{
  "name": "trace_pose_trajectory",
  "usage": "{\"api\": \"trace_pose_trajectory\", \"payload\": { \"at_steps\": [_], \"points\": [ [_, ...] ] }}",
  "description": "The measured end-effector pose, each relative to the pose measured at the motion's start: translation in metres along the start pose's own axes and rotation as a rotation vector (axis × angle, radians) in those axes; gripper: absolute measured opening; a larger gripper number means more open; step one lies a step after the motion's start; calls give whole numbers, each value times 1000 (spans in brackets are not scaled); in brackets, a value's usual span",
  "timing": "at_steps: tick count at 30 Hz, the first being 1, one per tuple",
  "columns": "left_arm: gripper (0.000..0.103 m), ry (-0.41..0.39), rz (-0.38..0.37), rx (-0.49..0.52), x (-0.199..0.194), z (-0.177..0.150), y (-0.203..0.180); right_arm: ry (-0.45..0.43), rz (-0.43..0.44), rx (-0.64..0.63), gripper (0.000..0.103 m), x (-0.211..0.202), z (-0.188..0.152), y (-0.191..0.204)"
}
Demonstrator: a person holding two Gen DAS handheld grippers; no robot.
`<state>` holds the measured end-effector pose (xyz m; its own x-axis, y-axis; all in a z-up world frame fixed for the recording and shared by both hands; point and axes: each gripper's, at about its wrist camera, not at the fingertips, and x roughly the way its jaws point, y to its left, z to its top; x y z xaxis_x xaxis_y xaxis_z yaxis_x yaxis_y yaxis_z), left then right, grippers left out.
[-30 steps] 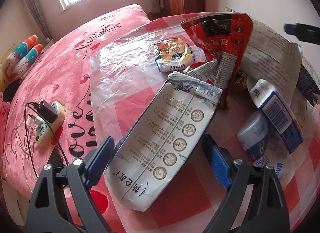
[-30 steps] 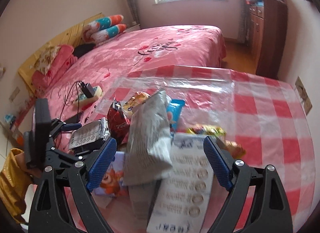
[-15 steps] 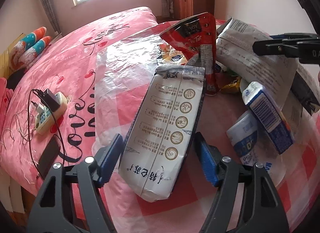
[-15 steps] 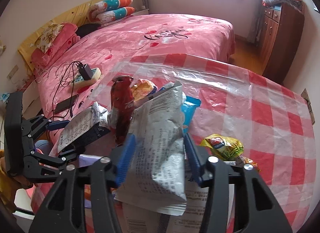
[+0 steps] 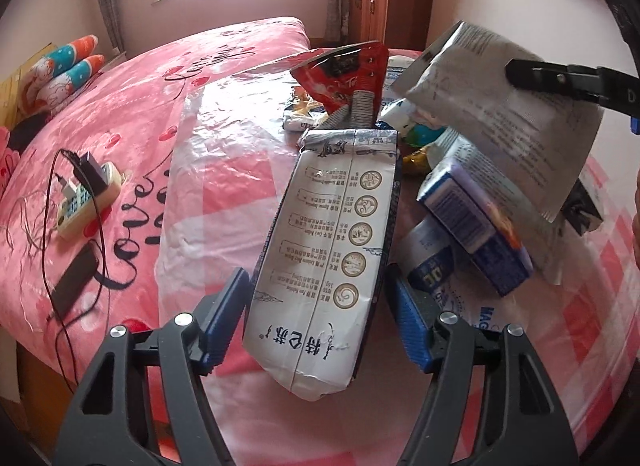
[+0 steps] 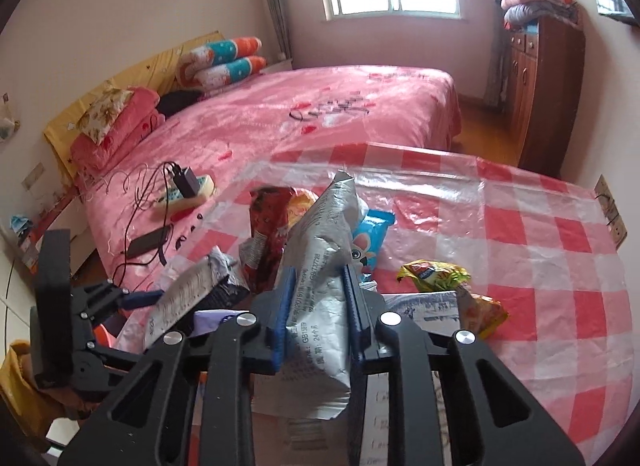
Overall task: Collect trash
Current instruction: 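Lift the white carton and grey bag and carry both toward the orange bucket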
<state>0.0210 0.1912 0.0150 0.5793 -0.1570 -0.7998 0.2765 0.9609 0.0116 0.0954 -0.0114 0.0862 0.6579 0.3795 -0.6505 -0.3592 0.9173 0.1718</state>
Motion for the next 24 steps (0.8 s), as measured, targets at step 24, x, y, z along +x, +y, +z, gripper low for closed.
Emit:
{"api": "trace_pose_trajectory", "payload": {
  "at_steps": [24],
  "points": [
    [69,-136,-52,-158,-81,-51,-1,-105,99,98,24,-82,-37,30]
  ]
}}
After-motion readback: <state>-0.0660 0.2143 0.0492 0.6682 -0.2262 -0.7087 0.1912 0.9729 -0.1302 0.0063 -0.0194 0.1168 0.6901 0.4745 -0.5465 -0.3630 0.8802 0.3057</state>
